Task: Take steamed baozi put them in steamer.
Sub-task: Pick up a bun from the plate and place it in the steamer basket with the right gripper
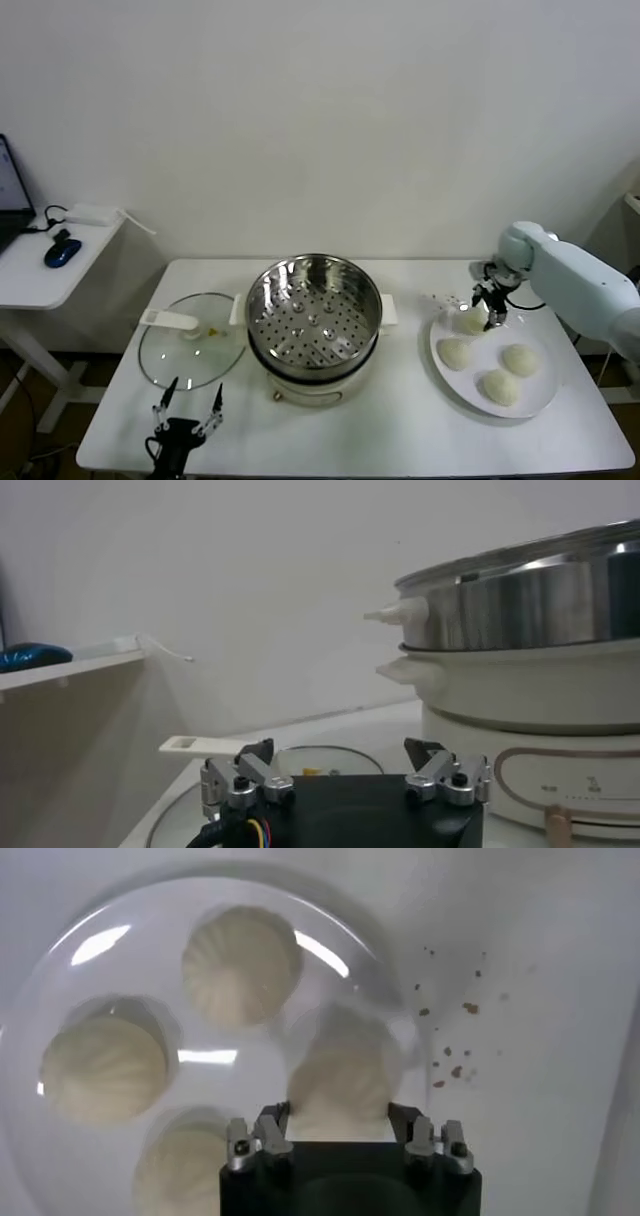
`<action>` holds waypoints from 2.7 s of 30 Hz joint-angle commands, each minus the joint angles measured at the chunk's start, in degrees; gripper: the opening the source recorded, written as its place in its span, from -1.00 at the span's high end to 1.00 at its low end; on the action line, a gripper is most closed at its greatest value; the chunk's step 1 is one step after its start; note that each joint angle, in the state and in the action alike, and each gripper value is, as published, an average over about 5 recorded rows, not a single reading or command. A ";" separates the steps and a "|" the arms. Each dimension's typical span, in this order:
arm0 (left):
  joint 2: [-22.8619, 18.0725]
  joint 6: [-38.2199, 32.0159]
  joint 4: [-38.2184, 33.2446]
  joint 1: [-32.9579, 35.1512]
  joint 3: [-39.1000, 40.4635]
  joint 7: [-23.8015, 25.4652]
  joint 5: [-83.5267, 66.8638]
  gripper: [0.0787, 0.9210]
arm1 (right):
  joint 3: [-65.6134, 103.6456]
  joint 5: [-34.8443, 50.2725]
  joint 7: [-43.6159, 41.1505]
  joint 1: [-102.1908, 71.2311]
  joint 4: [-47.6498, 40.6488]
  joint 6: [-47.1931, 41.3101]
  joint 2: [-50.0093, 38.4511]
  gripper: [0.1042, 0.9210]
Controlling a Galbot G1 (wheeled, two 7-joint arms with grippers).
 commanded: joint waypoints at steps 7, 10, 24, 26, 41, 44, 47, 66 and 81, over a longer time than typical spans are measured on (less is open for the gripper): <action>-0.31 -0.74 0.38 -0.19 -0.06 -0.67 0.36 -0.77 | -24.04 20.64 0.35 33.94 15.22 5.64 3.61 -0.40; -0.31 -0.89 0.50 -0.37 0.03 -1.14 0.34 -0.77 | -24.24 23.05 0.94 36.18 17.65 6.74 6.46 -0.40; -0.27 -0.98 0.60 -0.56 0.24 -1.16 0.32 -0.77 | -26.35 24.98 5.84 36.16 17.80 19.86 22.71 -0.41; -0.29 -1.00 0.65 -0.66 0.24 -1.16 0.32 -0.77 | -27.16 24.36 6.66 35.75 16.60 22.58 24.92 -0.41; -0.60 -1.52 1.27 -0.97 0.06 -1.32 0.53 -0.77 | -27.69 11.96 9.22 26.67 10.10 33.78 30.93 -0.41; -0.65 -1.59 1.54 -1.13 0.09 -1.33 0.55 -0.77 | -27.44 10.79 9.25 24.77 7.80 34.70 31.31 -0.41; -0.64 -1.73 1.99 -1.32 0.11 -1.35 0.62 -0.77 | -26.90 9.62 9.28 22.77 5.21 35.56 31.93 -0.41; -0.14 -2.58 3.56 -1.95 -0.01 -1.53 0.63 -0.77 | -24.40 7.38 10.87 16.73 -6.86 38.84 37.21 -0.41; -0.41 -2.47 2.74 -1.28 -0.46 -1.53 1.35 -0.77 | -41.49 37.86 7.10 36.47 7.61 24.84 25.61 -0.76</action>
